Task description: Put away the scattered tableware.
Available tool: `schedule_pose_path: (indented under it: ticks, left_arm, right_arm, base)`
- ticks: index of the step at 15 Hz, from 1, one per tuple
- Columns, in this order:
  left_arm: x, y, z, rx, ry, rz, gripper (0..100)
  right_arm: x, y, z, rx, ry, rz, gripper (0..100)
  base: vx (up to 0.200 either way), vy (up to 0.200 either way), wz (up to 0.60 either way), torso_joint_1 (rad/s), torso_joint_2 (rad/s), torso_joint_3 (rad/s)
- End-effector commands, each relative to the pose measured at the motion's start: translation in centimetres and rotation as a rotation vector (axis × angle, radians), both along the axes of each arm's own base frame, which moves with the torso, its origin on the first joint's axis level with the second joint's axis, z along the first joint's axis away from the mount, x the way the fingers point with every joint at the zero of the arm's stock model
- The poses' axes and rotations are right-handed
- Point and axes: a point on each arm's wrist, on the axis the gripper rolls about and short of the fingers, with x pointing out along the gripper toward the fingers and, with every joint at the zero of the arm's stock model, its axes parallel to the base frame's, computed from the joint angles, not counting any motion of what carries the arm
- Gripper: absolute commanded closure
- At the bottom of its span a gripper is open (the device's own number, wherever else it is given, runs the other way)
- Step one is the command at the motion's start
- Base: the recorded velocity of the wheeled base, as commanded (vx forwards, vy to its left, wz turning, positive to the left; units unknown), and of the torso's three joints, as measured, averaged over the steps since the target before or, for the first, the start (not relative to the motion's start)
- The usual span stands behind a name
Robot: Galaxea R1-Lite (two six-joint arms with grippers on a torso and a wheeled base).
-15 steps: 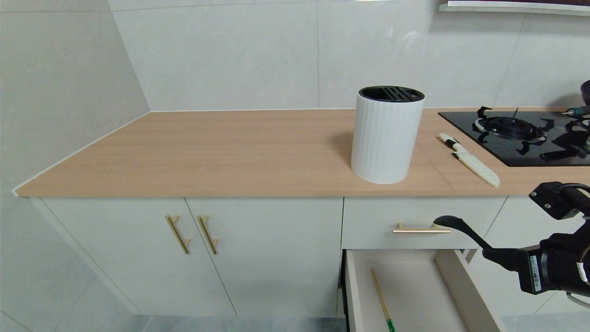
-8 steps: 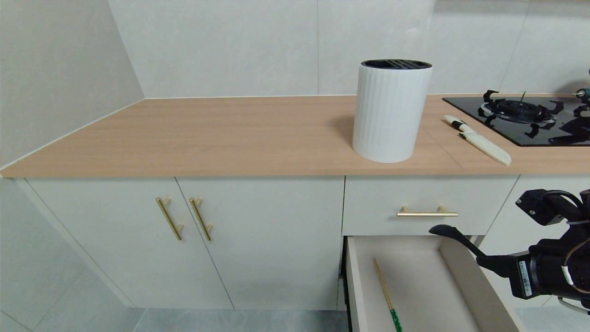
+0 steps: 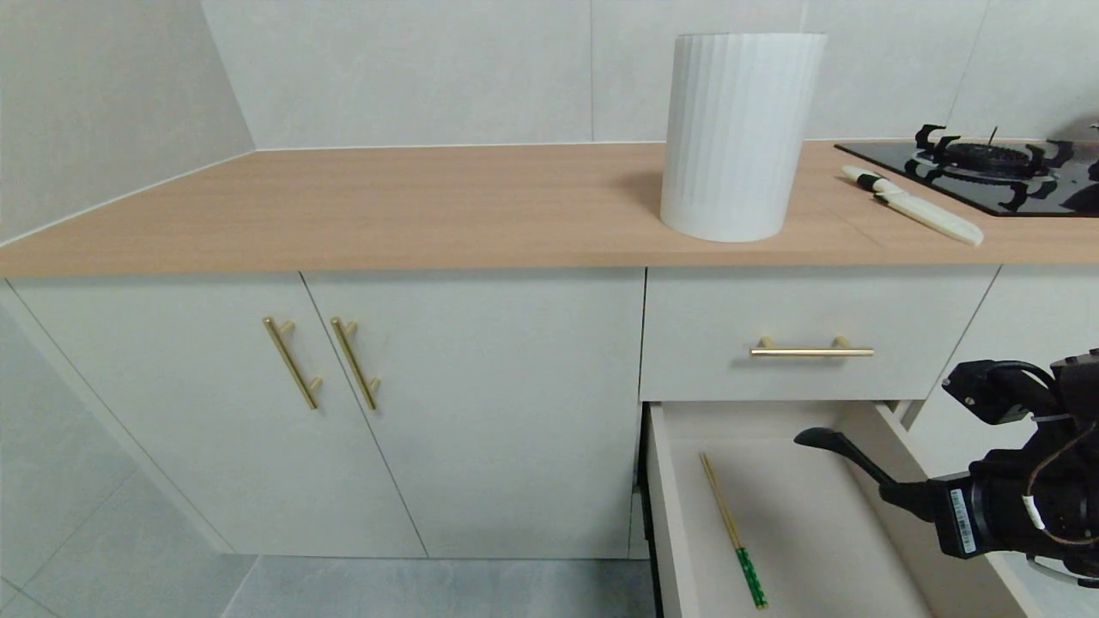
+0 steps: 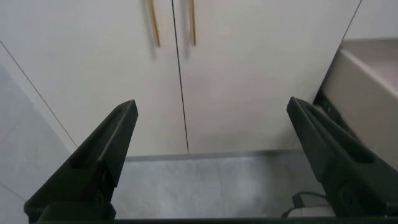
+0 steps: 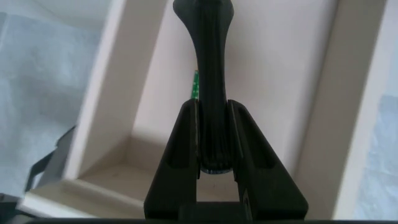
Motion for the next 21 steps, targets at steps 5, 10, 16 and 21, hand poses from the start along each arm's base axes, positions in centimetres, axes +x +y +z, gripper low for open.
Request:
schedule_pose_path:
  ticks: [5, 10, 16, 21]
  left_arm:
    - [0.0, 0.0, 0.0, 0.000, 0.002, 0.000, 0]
    - [0.0, 0.0, 0.0, 0.000, 0.000, 0.000, 0]
    - [0.0, 0.0, 0.0, 0.000, 0.000, 0.000, 0]
    - [0.0, 0.0, 0.0, 0.000, 0.000, 0.000, 0]
  right_arm:
    - [0.2, 0.1, -0.4, -0.006, 0.021, 0.000, 100]
    - [0.5, 0.2, -0.9, -0.013, 0.041, 0.000, 100]
    - [4.4, 1.0, -5.0, -0.019, 0.151, -0.045, 100]
    - [8.3, 1.9, -12.1, -0.044, 0.213, -0.184, 100]
  base:
    - [0.000, 0.000, 0.00, -0.065, 0.21, 0.143]
    - [0.000, 0.000, 0.00, 0.000, 0.00, 0.000]
    - [0.000, 0.000, 0.00, 0.000, 0.00, 0.000]
    - [0.000, 0.000, 0.00, 0.000, 0.00, 0.000]
